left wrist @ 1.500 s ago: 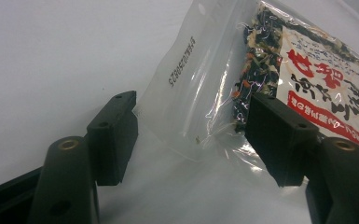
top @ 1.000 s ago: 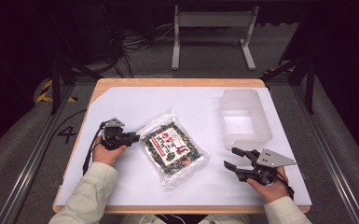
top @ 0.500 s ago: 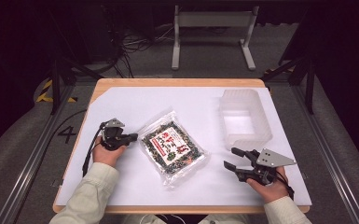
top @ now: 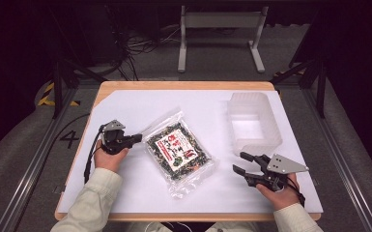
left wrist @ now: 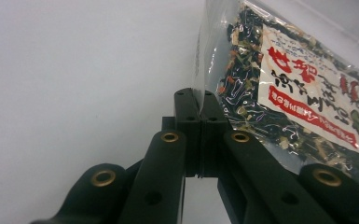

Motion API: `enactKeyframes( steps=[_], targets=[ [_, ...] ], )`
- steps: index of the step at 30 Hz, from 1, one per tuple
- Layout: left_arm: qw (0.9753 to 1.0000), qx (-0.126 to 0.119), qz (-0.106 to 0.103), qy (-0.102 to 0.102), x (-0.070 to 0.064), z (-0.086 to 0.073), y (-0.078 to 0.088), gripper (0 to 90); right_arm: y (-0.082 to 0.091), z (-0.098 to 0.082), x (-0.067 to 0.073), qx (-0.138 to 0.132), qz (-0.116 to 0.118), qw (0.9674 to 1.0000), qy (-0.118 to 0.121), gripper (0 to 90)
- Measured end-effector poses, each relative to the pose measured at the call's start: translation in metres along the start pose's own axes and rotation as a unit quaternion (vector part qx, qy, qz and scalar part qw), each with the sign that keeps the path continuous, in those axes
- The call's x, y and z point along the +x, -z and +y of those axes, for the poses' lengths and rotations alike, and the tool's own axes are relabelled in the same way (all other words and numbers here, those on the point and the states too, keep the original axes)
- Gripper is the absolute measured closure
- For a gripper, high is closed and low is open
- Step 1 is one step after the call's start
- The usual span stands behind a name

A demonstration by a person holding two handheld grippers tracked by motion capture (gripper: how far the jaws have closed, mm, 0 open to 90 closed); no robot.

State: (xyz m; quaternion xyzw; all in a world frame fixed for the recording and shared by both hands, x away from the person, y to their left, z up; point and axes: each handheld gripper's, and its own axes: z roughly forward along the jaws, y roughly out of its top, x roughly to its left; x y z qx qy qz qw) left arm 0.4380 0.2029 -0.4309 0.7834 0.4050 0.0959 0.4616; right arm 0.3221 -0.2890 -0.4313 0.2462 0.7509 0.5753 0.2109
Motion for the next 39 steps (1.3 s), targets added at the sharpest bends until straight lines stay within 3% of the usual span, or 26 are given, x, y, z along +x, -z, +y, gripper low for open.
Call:
enactKeyframes(
  steps=[3, 5, 11, 16, 22, 23, 26, 33, 39],
  targets=[
    [0.9996, -0.024, -0.014, -0.003, -0.004, 0.007, 0.009, 89.6, 0.000, 0.004, 0.002, -0.005, 0.002, 1.0000, 0.003, 50.4],
    [0.9994, -0.027, -0.018, -0.011, -0.007, 0.011, 0.014, 89.6, 0.001, 0.006, 0.004, 0.005, 0.010, 0.9998, -0.017, 53.8],
    [0.9975, -0.054, -0.034, -0.029, -0.019, 0.024, 0.030, 89.7, 0.001, 0.013, 0.007, 0.019, 0.017, 0.9996, -0.009, 56.0],
    [0.9955, -0.075, -0.049, -0.031, -0.028, 0.031, 0.040, 89.7, 0.001, 0.017, 0.007, 0.020, 0.021, 0.9995, -0.010, 57.6],
    [0.9883, -0.120, -0.069, -0.063, -0.051, 0.046, 0.064, 89.8, 0.001, 0.026, 0.009, 0.018, 0.023, 0.9995, -0.011, 60.5],
    [0.9883, -0.120, -0.069, -0.063, -0.051, 0.046, 0.064, 89.8, 0.001, 0.026, 0.009, 0.018, 0.023, 0.9995, -0.011, 60.5],
    [0.9853, -0.132, -0.074, -0.079, -0.062, 0.051, 0.072, 89.8, 0.000, 0.030, 0.011, 0.017, 0.027, 0.9995, -0.008, 60.9],
    [0.9767, -0.163, -0.079, -0.115, -0.085, 0.061, 0.091, 89.9, -0.007, 0.045, 0.013, 0.010, 0.029, 0.9995, 0.000, 60.6],
    [0.9714, -0.179, -0.084, -0.132, -0.094, 0.069, 0.099, 90.0, -0.018, 0.060, 0.013, 0.008, 0.022, 0.9997, 0.005, 56.6]
  ],
)
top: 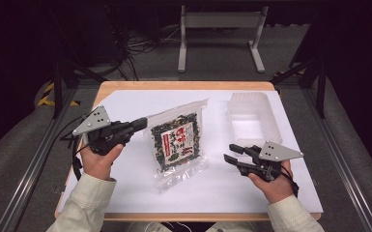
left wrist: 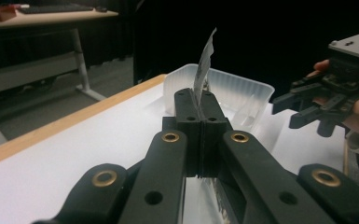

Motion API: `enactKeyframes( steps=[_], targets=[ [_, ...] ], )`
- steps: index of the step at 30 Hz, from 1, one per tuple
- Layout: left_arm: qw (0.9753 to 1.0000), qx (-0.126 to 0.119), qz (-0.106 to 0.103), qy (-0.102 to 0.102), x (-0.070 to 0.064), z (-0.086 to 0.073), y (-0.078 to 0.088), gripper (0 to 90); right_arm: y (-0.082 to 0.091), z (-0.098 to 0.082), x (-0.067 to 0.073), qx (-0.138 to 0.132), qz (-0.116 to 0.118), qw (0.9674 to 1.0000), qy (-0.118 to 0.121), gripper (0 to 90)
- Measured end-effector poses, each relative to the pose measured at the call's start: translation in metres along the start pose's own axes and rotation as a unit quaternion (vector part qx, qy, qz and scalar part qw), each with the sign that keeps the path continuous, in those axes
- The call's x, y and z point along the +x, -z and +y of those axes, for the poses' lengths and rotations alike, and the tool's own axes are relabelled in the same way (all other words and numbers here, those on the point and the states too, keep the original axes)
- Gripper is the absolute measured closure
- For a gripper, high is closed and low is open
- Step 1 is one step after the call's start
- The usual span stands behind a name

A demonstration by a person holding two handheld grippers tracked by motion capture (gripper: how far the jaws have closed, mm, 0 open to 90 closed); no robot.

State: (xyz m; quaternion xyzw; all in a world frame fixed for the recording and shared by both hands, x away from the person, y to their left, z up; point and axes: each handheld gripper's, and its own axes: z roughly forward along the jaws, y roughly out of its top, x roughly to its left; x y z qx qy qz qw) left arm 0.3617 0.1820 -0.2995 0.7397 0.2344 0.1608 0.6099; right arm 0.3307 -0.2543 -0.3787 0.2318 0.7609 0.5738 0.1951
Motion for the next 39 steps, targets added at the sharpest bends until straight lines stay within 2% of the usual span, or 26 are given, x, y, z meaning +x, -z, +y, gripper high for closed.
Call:
enactKeyframes(
  steps=[8, 10, 13, 21, 28, 36, 39],
  targets=[
    [0.9998, -0.019, -0.004, -0.002, -0.004, 0.007, 0.008, 89.9, -0.020, 0.020, -0.004, -0.012, 0.006, 0.9999, 0.001, 41.9],
    [0.9997, -0.022, -0.005, -0.004, -0.005, 0.009, 0.010, 89.9, -0.026, 0.023, -0.005, -0.010, 0.006, 0.9999, -0.004, 35.5],
    [0.9996, -0.026, -0.008, -0.008, -0.007, 0.011, 0.011, 89.9, -0.036, 0.029, -0.006, -0.005, 0.010, 0.9999, -0.002, 32.2],
    [0.9989, -0.037, -0.021, -0.020, -0.015, 0.018, 0.015, 89.9, -0.063, 0.044, -0.007, -0.003, 0.032, 0.9995, 0.001, 28.7],
    [0.9984, -0.043, -0.031, -0.021, -0.018, 0.020, 0.017, 90.0, -0.082, 0.047, -0.007, 0.011, 0.049, 0.9988, 0.000, 27.4],
    [0.9977, -0.047, -0.040, -0.028, -0.024, 0.022, 0.016, 89.9, -0.099, 0.050, 0.001, -0.004, 0.092, 0.9957, 0.013, 26.3],
    [0.9978, -0.046, -0.040, -0.026, -0.024, 0.022, 0.016, 89.9, -0.101, 0.051, 0.004, -0.007, 0.106, 0.9942, 0.018, 30.6]
  ],
)
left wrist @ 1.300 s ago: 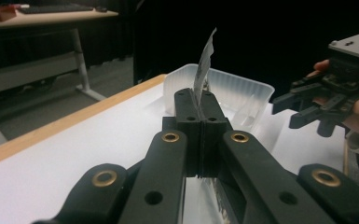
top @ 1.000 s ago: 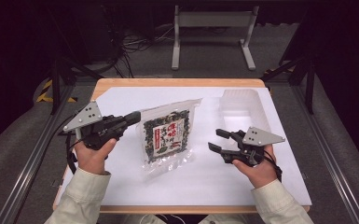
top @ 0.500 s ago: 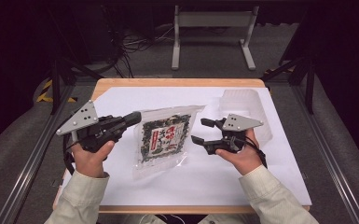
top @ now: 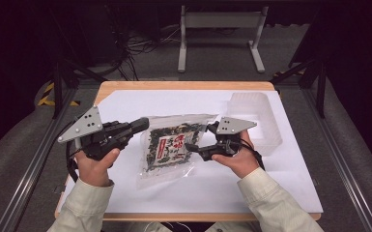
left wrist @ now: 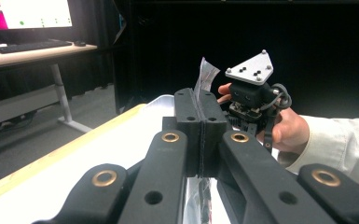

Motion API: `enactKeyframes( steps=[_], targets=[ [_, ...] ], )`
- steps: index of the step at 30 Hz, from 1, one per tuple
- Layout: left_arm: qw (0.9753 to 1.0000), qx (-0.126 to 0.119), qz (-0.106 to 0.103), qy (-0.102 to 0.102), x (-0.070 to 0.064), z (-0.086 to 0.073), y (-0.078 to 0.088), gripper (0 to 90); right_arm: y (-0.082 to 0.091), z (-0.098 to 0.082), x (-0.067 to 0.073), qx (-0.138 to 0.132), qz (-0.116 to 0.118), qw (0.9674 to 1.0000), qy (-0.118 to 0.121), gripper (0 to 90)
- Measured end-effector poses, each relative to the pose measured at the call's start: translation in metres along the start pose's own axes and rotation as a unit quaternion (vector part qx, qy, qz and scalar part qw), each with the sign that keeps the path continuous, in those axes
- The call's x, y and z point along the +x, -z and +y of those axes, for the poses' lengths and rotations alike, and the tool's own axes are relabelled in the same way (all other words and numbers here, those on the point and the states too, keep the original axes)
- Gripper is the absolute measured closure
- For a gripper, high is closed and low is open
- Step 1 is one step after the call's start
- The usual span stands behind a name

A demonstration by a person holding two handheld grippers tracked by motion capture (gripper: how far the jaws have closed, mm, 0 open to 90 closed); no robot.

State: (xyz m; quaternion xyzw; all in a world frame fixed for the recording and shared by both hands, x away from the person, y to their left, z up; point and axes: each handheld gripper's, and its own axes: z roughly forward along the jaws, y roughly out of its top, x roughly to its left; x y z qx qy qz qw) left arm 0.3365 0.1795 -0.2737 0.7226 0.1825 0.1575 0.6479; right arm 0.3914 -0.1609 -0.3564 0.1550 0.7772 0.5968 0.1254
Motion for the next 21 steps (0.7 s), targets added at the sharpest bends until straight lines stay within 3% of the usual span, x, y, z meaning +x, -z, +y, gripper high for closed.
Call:
enactKeyframes(
  steps=[3, 6, 7, 11, 16, 21],
  targets=[
    [1.0000, -0.003, 0.002, 0.002, 0.001, -0.001, 0.001, 89.9, 0.001, 0.001, 0.001, 0.000, 0.011, 0.9999, 0.005, 40.6],
    [1.0000, 0.000, 0.004, 0.006, 0.003, -0.002, 0.001, 89.9, 0.006, 0.003, 0.003, 0.014, 0.027, 0.9995, -0.009, 55.0],
    [1.0000, 0.000, 0.004, 0.006, 0.003, -0.002, 0.001, 89.9, 0.006, 0.003, 0.003, 0.014, 0.027, 0.9995, -0.009, 55.0],
    [0.9999, 0.003, 0.006, 0.015, 0.005, -0.004, 0.001, 89.8, 0.015, 0.007, 0.006, 0.022, 0.044, 0.9988, 0.005, 70.9],
    [0.9994, 0.012, 0.023, 0.021, 0.009, -0.006, 0.000, 89.6, 0.020, 0.011, 0.012, 0.036, 0.053, 0.9976, 0.028, 76.1],
    [0.9994, 0.015, 0.019, 0.026, 0.011, -0.007, 0.000, 89.1, 0.022, 0.014, 0.014, 0.044, 0.052, 0.9970, 0.036, 76.6]
  ],
)
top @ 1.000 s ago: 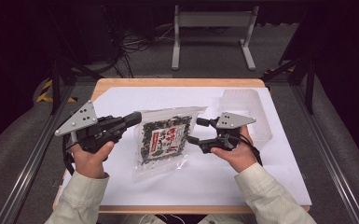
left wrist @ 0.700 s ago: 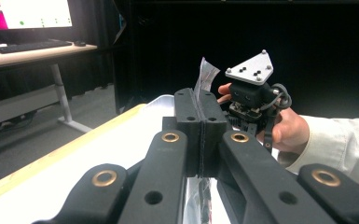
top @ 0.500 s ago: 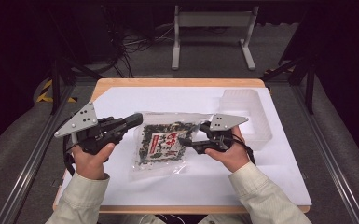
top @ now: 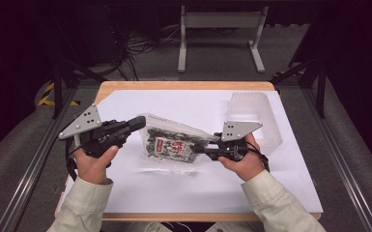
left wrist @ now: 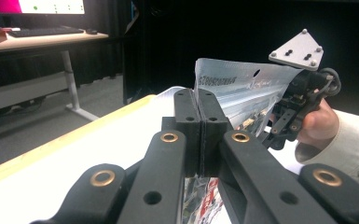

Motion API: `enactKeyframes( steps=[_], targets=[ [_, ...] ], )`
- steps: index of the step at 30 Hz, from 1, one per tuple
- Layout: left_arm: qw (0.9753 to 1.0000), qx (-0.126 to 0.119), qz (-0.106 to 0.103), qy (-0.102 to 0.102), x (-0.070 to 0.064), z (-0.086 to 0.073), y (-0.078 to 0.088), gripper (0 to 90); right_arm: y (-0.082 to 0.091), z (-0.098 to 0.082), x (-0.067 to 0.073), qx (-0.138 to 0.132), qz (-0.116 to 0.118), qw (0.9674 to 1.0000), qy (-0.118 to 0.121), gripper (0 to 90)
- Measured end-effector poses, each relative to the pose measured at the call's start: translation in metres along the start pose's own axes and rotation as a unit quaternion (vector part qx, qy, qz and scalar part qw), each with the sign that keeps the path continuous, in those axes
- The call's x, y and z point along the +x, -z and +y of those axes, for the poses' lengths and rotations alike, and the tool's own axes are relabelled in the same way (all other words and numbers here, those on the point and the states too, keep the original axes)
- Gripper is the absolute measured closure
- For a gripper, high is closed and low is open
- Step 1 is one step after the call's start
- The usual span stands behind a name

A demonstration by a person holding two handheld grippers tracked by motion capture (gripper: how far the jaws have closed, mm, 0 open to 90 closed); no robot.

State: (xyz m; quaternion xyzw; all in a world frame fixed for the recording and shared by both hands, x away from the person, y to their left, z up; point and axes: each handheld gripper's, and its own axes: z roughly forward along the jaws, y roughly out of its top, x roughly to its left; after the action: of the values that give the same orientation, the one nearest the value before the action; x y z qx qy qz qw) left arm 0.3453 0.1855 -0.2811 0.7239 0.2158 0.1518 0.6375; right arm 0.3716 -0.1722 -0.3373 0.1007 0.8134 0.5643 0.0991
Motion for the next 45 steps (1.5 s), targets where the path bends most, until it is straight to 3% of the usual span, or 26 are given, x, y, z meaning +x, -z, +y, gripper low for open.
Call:
enactKeyframes(
  steps=[6, 14, 16, 21, 30, 37, 45],
  targets=[
    [0.9999, 0.008, 0.005, 0.003, 0.004, -0.001, 0.001, 81.2, 0.002, 0.003, 0.002, 0.002, 0.000, 1.0000, 0.001, 76.9],
    [0.9989, 0.036, 0.030, -0.001, 0.005, -0.003, -0.002, 54.7, 0.010, 0.009, 0.001, 0.008, -0.011, 0.9999, -0.010, 77.0],
    [0.9982, 0.048, 0.037, -0.001, 0.006, -0.005, -0.003, 51.4, 0.015, 0.012, 0.001, 0.008, -0.013, 0.9995, -0.027, 77.0],
    [0.9968, 0.069, 0.039, -0.002, 0.009, -0.010, -0.005, 48.5, 0.025, 0.017, 0.001, 0.014, -0.035, 0.9984, -0.042, 76.9],
    [0.9967, 0.071, 0.039, 0.006, 0.019, -0.026, -0.003, 43.0, 0.042, 0.022, -0.007, 0.015, -0.072, 0.9955, -0.060, 76.9],
    [0.9954, 0.083, 0.047, 0.015, 0.027, -0.047, -0.005, 40.9, 0.056, 0.025, -0.013, 0.012, -0.096, 0.9926, -0.074, 76.9],
    [0.9955, 0.080, 0.042, 0.030, 0.042, -0.087, -0.012, 38.3, 0.074, 0.031, -0.020, 0.009, -0.121, 0.9893, -0.081, 76.9]
  ],
)
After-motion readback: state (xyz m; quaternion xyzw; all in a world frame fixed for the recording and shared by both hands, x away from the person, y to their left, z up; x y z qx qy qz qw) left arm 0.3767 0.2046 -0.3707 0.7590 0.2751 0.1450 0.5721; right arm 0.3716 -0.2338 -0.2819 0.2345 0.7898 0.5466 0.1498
